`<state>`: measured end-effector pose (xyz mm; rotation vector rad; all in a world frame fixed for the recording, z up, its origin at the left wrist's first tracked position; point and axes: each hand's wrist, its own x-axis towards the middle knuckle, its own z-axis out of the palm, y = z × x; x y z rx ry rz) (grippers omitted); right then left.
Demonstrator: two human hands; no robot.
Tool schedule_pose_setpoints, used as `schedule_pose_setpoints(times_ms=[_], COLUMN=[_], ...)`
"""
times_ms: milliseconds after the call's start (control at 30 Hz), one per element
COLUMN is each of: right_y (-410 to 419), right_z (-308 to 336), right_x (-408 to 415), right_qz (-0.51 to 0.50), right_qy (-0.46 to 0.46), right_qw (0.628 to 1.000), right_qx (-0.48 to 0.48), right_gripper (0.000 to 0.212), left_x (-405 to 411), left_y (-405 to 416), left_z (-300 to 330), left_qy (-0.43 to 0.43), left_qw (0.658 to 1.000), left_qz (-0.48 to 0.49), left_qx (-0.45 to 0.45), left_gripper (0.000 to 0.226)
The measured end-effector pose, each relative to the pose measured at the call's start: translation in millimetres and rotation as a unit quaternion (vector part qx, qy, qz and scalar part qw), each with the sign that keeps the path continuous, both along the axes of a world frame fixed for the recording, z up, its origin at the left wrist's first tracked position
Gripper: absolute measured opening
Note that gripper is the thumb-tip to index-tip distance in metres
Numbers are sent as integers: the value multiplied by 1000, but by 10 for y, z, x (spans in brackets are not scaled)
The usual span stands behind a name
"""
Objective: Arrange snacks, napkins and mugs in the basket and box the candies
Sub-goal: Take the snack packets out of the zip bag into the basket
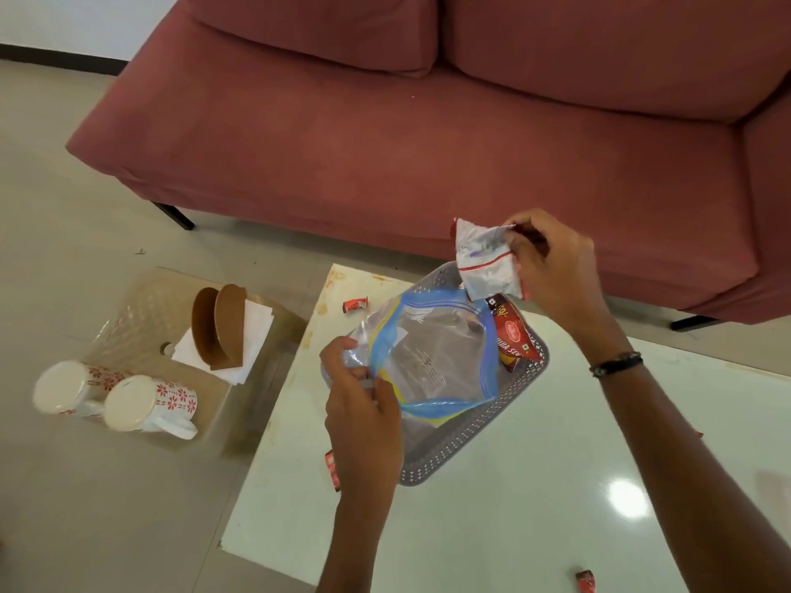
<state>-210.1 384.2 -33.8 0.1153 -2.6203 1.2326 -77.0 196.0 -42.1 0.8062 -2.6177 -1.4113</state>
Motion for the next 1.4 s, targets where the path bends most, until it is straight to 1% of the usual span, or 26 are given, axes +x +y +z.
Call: schedule_pose_setpoints(times_ms=[67,100,200,267,367,533,600,667,833,933,1000,1133,1200,1233,1333,1367,1400], right_y=[53,89,153,151,85,-88,-128,-133,-67,-44,-36,-65,-118,-139,-174,-174,-162], right_z=[141,214,343,279,-52,-883,-1158,-1328,-1525,-1598,-1606,-1593,-1601,-1600,-1478,-1418,-1381], right_x=[-27,-50,-147,-219,-296,-303,-317,-343,-334,-304,-252,-103,-71,-63,-15,7,13], right_qz=[-23,-31,-33,-20,36,129,141,144,142,107,98,116,125,145,239,285,332], right_qy=[38,50,54,44,-13,-142,-203,-245,-276,-278,-267,-252,-262,-267,-237,-202,-149], right_qw=[999,998,996,998,998,976,960,944,920,919,924,918,910,904,871,860,851], right_qx=[-20,-37,-65,-31,42,102,132,165,240,257,255,283,295,302,357,372,380], right_gripper=[11,12,13,14,14,19,23,24,23,28,23,20,14,13,23,24,23], left_x=[23,36,67,86,112,161,185,204,241,247,244,231,228,230,237,243,249], left_y=[-16,-27,-51,-58,-63,-85,-99,-114,-131,-126,-121,-116,-120,-125,-150,-162,-176], left_z=[-60,-93,-128,-96,-51,-45,-74,-104,-157,-176,-179,-169,-163,-159,-151,-151,-147], left_qy=[12,20,35,34,1,-47,-45,-36,-22,-22,-21,-25,-26,-29,-38,-39,-40], left_qw=[998,997,997,998,998,995,995,995,997,997,998,997,997,997,997,996,996], left_qz=[-15,-15,-3,-2,-14,-50,-59,-63,-60,-59,-58,-61,-62,-63,-65,-67,-68], left_qx=[-54,-66,-64,-61,-69,-69,-69,-65,-46,-37,-33,-29,-30,-33,-35,-36,-36], left_gripper=[21,16,21,25,24,34,36,37,38,38,38,38,38,38,38,39,40])
